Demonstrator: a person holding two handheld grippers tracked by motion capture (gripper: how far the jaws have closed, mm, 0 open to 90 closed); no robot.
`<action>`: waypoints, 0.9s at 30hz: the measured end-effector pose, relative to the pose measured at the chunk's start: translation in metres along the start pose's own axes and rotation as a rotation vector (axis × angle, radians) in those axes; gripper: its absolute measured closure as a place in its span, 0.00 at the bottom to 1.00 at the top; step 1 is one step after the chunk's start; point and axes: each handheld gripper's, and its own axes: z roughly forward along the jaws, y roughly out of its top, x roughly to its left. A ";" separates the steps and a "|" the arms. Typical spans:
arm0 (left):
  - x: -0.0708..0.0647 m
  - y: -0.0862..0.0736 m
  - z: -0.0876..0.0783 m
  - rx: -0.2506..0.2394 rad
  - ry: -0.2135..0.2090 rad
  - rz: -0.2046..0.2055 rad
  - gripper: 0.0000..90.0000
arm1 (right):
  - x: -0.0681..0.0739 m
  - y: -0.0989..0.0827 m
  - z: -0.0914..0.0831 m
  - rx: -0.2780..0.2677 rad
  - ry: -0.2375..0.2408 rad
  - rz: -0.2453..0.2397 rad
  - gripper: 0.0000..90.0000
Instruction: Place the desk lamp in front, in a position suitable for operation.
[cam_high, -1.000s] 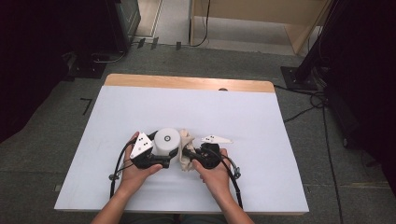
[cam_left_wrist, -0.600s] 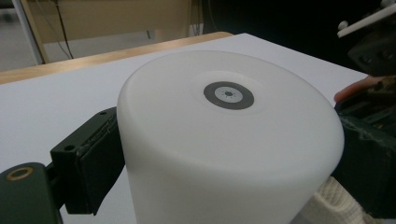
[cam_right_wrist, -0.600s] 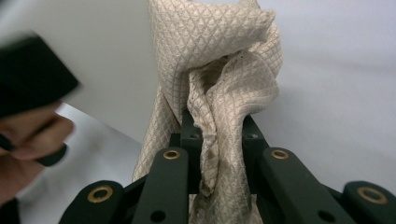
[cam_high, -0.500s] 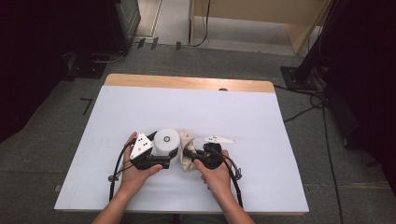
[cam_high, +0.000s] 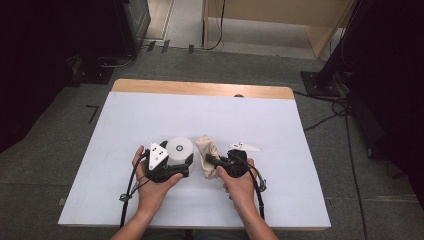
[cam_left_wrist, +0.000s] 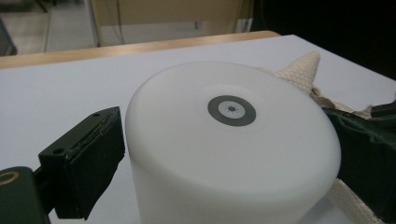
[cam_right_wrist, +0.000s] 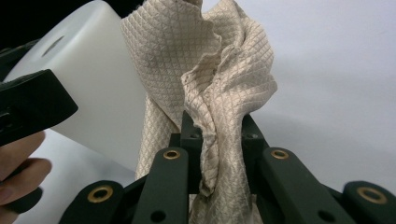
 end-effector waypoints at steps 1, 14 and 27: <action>-0.002 0.000 0.001 0.006 0.016 0.002 0.03 | -0.001 0.000 -0.001 -0.001 -0.007 -0.002 0.87; -0.001 -0.001 0.003 -0.006 -0.004 0.063 0.09 | -0.007 0.002 -0.004 -0.011 -0.027 -0.002 0.87; 0.039 0.001 0.000 -0.007 -0.337 0.220 0.10 | -0.008 0.005 -0.009 -0.033 -0.015 0.005 0.87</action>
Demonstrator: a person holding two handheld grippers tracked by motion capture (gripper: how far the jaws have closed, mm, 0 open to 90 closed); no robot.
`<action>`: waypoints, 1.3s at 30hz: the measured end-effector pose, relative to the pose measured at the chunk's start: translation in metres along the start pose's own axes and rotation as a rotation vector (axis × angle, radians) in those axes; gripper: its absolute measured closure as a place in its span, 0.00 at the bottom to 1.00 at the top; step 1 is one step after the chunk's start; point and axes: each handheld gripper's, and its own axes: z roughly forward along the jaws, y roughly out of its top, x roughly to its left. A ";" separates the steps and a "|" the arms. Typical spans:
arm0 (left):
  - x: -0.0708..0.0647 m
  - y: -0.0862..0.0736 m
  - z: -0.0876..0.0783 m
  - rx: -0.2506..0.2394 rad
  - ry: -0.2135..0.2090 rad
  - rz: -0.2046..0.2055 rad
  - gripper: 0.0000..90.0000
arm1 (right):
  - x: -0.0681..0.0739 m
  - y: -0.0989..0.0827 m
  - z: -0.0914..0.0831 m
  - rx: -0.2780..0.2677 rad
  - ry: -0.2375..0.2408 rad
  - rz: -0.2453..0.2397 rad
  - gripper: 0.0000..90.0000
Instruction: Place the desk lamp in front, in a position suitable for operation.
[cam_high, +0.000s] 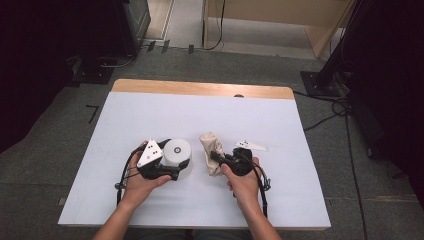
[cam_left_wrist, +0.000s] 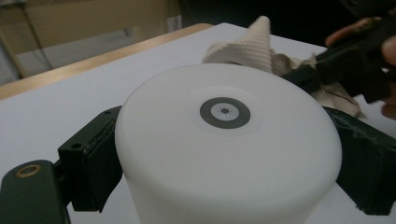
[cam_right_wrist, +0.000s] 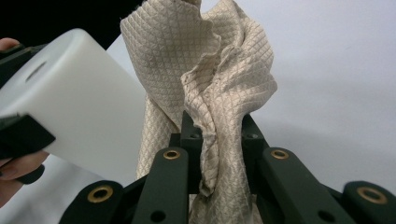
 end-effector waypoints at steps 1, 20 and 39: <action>0.001 -0.001 -0.001 -0.002 -0.026 0.011 0.10 | 0.000 0.000 -0.001 -0.003 0.002 0.001 0.87; -0.010 -0.013 0.002 -0.096 -0.015 -0.019 0.09 | 0.055 0.004 -0.007 -0.111 0.125 -0.118 0.87; -0.010 -0.014 0.002 -0.100 -0.015 -0.033 0.09 | 0.035 -0.018 0.021 0.041 0.044 -0.068 0.88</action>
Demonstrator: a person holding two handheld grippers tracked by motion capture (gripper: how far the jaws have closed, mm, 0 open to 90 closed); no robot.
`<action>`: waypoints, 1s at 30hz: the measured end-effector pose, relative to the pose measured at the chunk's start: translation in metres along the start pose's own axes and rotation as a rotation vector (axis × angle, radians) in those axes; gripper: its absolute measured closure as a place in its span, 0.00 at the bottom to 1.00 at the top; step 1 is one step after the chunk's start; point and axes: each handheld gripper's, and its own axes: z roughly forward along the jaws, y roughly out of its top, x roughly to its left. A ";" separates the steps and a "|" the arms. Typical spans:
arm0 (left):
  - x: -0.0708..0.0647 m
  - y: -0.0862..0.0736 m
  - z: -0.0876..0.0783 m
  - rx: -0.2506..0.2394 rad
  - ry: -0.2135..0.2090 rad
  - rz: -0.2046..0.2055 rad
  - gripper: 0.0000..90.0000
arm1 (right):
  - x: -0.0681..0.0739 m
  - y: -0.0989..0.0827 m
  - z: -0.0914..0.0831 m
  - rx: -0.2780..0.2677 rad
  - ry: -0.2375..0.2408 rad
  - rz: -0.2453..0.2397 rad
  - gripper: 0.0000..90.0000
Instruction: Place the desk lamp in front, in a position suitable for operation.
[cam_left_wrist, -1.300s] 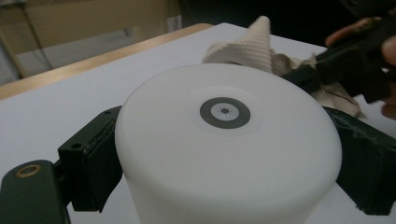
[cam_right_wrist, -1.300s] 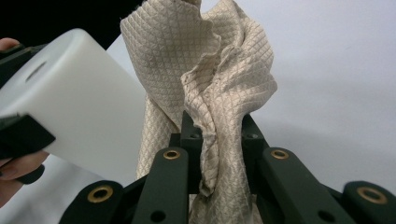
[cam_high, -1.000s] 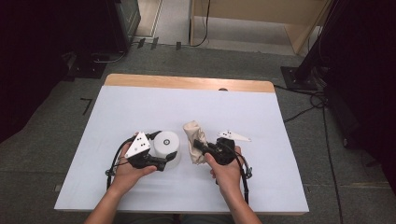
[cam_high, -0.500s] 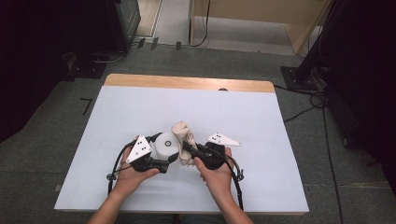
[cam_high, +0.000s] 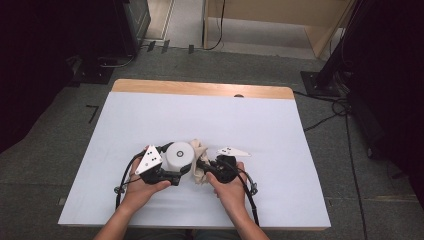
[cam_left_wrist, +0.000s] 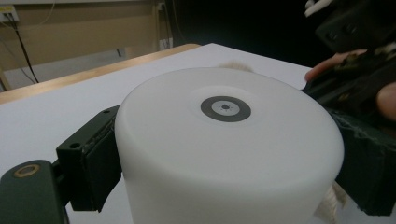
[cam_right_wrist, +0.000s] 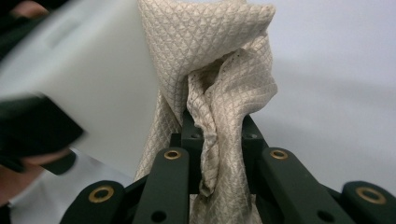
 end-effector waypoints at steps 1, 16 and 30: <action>0.000 0.000 0.000 0.000 0.000 0.000 0.09 | 0.003 0.003 -0.004 -0.023 0.009 -0.005 0.88; 0.000 0.000 0.000 0.003 0.002 -0.007 0.09 | 0.004 0.005 -0.004 -0.033 0.012 -0.016 0.87; 0.000 0.000 0.000 0.004 0.000 -0.012 0.09 | -0.001 0.005 -0.004 0.002 0.047 0.072 0.88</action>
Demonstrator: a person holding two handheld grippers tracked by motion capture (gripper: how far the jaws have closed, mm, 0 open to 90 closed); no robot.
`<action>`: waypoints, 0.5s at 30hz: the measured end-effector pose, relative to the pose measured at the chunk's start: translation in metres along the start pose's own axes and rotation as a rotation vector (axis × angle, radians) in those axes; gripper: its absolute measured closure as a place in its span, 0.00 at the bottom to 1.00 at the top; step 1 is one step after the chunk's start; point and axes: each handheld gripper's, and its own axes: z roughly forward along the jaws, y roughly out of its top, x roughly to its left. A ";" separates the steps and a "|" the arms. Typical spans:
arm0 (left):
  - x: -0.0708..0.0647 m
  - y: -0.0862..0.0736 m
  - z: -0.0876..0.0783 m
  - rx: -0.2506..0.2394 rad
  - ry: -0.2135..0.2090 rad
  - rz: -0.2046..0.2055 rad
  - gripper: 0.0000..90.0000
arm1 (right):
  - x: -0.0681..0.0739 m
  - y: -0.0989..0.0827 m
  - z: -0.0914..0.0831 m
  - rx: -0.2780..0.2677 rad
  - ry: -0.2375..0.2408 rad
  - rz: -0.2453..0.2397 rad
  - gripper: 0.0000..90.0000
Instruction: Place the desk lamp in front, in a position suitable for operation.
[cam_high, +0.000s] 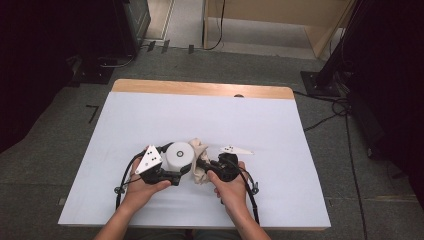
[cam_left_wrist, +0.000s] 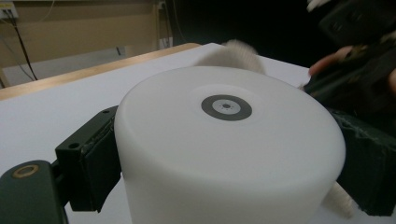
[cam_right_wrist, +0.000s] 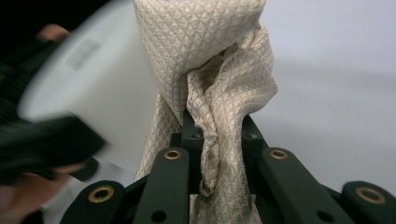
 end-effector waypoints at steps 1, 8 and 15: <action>0.000 0.000 0.000 0.000 0.000 -0.001 0.09 | 0.004 0.004 -0.004 -0.019 0.008 -0.010 0.88; 0.000 0.000 0.000 0.000 0.000 -0.002 0.09 | 0.012 0.010 -0.012 -0.066 0.013 -0.061 0.87; 0.000 0.000 0.000 -0.002 -0.002 -0.004 0.09 | -0.008 -0.009 0.011 0.040 -0.039 0.001 0.87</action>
